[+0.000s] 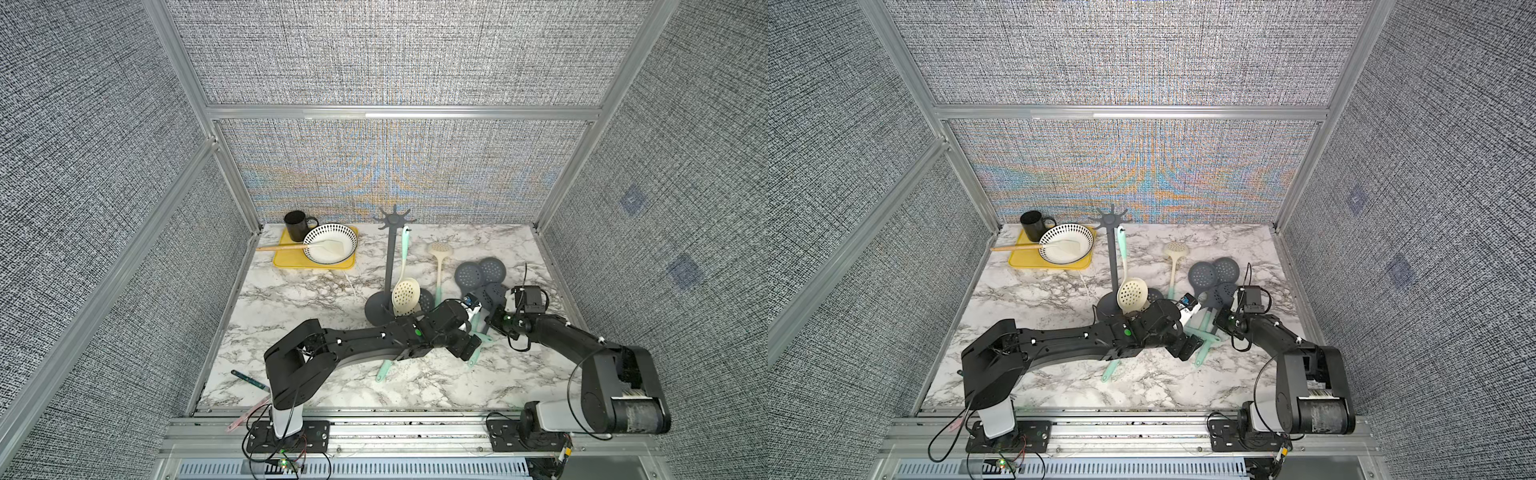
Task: Hang the skimmer on the kitchen utensil rack
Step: Pick up the skimmer from the center of the board.
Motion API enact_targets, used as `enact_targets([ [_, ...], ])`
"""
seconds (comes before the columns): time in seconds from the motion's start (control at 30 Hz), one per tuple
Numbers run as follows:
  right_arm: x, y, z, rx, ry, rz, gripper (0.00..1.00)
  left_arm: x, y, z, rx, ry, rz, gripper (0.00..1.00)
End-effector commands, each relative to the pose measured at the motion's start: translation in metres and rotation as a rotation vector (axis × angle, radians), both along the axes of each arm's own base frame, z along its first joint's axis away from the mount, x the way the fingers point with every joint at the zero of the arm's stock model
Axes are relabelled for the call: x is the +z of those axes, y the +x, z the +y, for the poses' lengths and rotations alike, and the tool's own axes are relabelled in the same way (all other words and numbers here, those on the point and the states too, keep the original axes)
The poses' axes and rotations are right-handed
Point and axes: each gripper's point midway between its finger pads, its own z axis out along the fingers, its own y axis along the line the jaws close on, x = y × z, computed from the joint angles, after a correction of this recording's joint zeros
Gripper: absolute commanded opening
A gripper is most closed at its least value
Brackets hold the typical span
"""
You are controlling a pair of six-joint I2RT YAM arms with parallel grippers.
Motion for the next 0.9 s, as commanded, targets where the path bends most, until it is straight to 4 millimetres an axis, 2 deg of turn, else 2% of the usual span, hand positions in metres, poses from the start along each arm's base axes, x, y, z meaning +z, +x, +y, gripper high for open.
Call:
enact_targets([
  [0.0, 0.005, -0.004, -0.028, -0.085, -0.139, 0.005, 0.05, 0.017, 0.007, 0.002, 0.016, -0.044, -0.023, 0.84],
  [0.27, 0.044, -0.016, -0.086, -0.278, -0.424, -0.035, 0.0, 0.044, 0.015, 0.011, 0.055, -0.096, -0.019, 0.85],
  [0.43, 0.092, -0.022, -0.104, -0.382, -0.492, -0.17, 0.0, 0.068, 0.005, 0.011, 0.013, -0.151, -0.007, 0.86],
  [0.53, 0.128, -0.02, -0.102, -0.379, -0.484, -0.298, 0.0, 0.083, 0.0, 0.013, 0.002, -0.182, -0.002, 0.86],
  [0.63, 0.17, -0.018, -0.09, -0.331, -0.447, -0.48, 0.0, 0.101, -0.007, 0.017, -0.009, -0.199, -0.018, 0.86],
  [0.8, 0.239, -0.022, -0.069, -0.233, -0.401, -0.756, 0.0, 0.138, -0.011, 0.037, 0.03, -0.229, -0.064, 0.87],
  [0.87, 0.258, -0.023, -0.06, -0.191, -0.381, -0.818, 0.0, 0.152, -0.011, 0.048, 0.053, -0.245, -0.082, 0.88],
])
